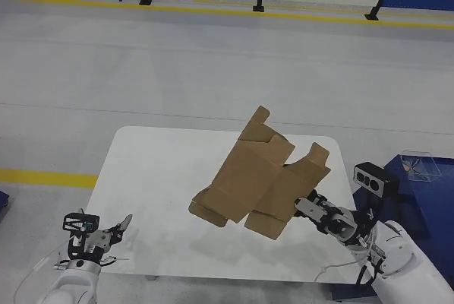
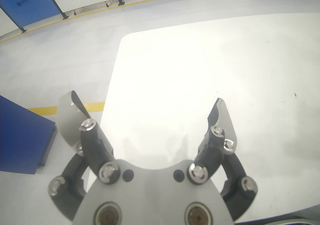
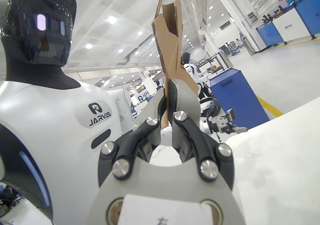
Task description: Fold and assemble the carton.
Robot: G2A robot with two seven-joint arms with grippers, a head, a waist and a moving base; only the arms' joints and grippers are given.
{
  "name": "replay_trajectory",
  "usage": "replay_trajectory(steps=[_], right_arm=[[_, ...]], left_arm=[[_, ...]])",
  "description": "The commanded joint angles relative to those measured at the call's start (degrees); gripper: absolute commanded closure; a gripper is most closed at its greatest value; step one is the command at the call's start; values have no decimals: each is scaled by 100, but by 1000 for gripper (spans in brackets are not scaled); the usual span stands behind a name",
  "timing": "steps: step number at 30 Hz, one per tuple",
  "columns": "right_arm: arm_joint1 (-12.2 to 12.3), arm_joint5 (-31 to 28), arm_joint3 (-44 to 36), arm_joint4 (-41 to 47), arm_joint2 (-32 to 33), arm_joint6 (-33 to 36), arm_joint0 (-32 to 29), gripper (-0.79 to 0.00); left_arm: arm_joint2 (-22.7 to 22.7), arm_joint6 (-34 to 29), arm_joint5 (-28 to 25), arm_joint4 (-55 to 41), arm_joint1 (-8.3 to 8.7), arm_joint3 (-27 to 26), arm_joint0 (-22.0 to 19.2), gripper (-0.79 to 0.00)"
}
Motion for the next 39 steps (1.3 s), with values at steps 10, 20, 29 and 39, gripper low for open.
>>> replay_trajectory(steps=[10, 20, 29, 39], right_arm=[[-16, 127, -176, 253, -12, -234, -20, 0], [-137, 2085, -908, 6630, 60, 55, -267, 0], [-309, 5854, -569, 9652, -868, -8, -763, 0], [-437, 7072, -427, 10024, -1198, -412, -762, 0]], left_arm=[[0, 0, 0, 0, 0, 0, 0, -785], [0, 0, 0, 0, 0, 0, 0, -785], [0, 0, 0, 0, 0, 0, 0, -785], [0, 0, 0, 0, 0, 0, 0, -785]])
